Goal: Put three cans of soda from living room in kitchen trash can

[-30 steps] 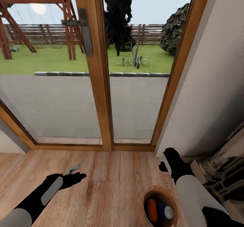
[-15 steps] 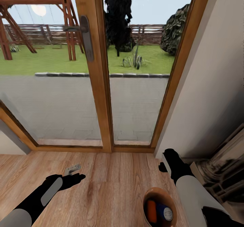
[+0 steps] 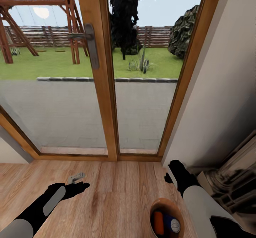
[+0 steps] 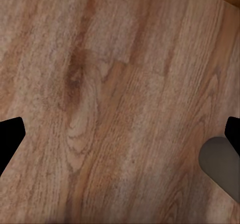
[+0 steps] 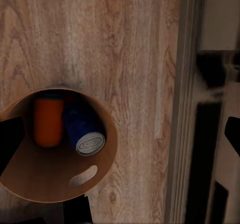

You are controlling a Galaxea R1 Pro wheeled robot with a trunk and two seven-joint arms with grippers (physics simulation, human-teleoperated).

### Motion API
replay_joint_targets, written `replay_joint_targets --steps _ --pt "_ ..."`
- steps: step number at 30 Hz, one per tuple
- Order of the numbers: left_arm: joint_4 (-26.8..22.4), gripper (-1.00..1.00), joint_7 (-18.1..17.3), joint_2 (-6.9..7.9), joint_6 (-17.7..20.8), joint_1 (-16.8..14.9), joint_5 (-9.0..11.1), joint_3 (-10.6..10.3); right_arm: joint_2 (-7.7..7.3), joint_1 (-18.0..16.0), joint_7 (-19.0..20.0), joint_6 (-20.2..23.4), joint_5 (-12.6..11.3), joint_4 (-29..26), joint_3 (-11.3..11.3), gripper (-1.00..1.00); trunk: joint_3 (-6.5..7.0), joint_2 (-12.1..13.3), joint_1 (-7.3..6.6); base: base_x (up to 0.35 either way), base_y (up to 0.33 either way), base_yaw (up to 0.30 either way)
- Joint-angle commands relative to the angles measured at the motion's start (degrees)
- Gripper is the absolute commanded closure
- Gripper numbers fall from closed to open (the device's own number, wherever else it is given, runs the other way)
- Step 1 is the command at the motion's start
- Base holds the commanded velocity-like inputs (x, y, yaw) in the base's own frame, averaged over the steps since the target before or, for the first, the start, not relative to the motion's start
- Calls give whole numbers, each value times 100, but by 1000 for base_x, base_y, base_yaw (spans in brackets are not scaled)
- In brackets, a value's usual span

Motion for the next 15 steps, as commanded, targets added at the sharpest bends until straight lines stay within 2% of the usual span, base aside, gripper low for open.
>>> replay_joint_targets --steps 1,6,15 --pt "0 -100 0 0 0 0 0 0 7 1 0 -165 11 112 8 -100 19 42 -23 0 0 0" --pt "4 -100 5 0 0 1 -1 0 19 2 0 -451 22 326 33 -100 108 242 -132 0 0 0" --pt "8 -100 20 -15 -2 4 -3 0 20 9 0 -591 27 583 236 -100 270 603 -330 0 0 0"
